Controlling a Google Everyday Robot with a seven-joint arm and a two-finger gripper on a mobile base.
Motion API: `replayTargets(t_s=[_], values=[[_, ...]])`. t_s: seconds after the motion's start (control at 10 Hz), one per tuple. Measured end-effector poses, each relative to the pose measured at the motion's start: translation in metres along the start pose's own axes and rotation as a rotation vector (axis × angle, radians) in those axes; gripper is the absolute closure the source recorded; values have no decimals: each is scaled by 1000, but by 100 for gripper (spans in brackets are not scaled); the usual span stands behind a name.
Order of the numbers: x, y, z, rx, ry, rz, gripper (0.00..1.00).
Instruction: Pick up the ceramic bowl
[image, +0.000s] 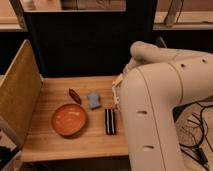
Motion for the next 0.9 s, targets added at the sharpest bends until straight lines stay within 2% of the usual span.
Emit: replayTargets(t_s=[0.9], values=[[1,-2,1,1,1,3,38]])
